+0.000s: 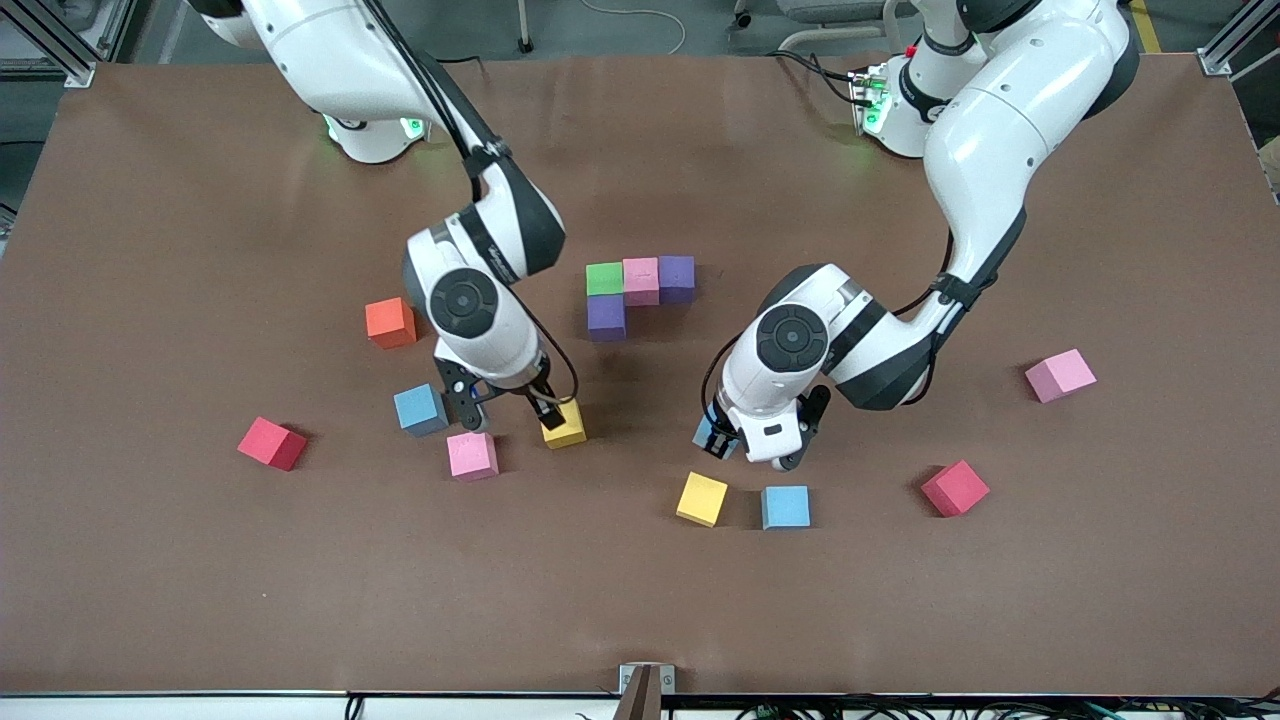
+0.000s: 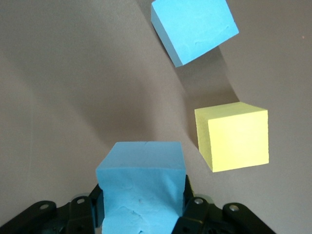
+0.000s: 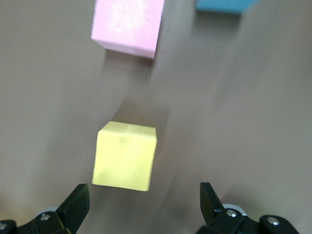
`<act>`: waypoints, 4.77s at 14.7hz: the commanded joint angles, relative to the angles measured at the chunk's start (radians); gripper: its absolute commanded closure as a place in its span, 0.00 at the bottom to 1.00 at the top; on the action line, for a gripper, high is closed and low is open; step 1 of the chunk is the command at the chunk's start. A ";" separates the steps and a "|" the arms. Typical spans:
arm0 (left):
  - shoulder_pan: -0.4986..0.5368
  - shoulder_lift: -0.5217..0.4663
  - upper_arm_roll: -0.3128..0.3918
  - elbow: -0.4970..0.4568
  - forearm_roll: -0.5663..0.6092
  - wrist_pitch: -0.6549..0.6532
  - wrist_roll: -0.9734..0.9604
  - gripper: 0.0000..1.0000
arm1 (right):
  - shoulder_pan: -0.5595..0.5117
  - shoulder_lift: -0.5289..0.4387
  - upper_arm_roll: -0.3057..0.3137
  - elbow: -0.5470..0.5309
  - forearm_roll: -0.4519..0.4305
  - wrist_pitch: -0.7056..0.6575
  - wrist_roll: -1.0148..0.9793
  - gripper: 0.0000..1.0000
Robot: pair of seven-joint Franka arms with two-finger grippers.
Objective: Arrange 11 blocks into digit 3
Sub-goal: 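Grasp the yellow cube with the right gripper while the left gripper lowers light-blue, then carry the yellow cube to the column below purple with the right gripper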
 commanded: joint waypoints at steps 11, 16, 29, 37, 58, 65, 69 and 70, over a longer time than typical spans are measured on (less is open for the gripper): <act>-0.005 0.004 0.022 0.013 -0.011 -0.008 0.007 0.85 | -0.014 0.142 -0.002 0.105 -0.003 0.068 0.032 0.00; -0.005 0.007 0.022 0.011 -0.011 -0.008 0.012 0.85 | -0.017 0.158 -0.002 0.093 -0.005 0.083 -0.001 0.00; 0.014 -0.005 0.023 0.011 -0.014 -0.008 0.009 0.85 | 0.073 0.134 0.006 0.097 -0.005 0.037 -0.851 1.00; 0.015 -0.007 0.023 0.010 -0.027 -0.011 0.007 0.85 | 0.121 0.060 0.004 0.018 -0.039 0.035 -1.091 0.99; 0.037 -0.005 0.027 0.010 -0.023 -0.011 0.033 0.85 | 0.167 -0.012 0.010 -0.151 -0.011 0.124 -0.982 0.98; 0.037 -0.007 0.025 0.008 -0.027 -0.014 0.037 0.85 | 0.173 -0.004 0.010 -0.151 0.006 0.143 -0.984 0.98; 0.034 -0.008 0.020 0.007 -0.027 -0.026 0.035 0.85 | 0.173 -0.003 0.010 -0.150 0.006 0.138 -0.986 0.98; 0.034 -0.008 0.020 0.007 -0.027 -0.028 0.035 0.85 | 0.175 -0.003 0.010 -0.150 0.006 0.138 -0.986 0.97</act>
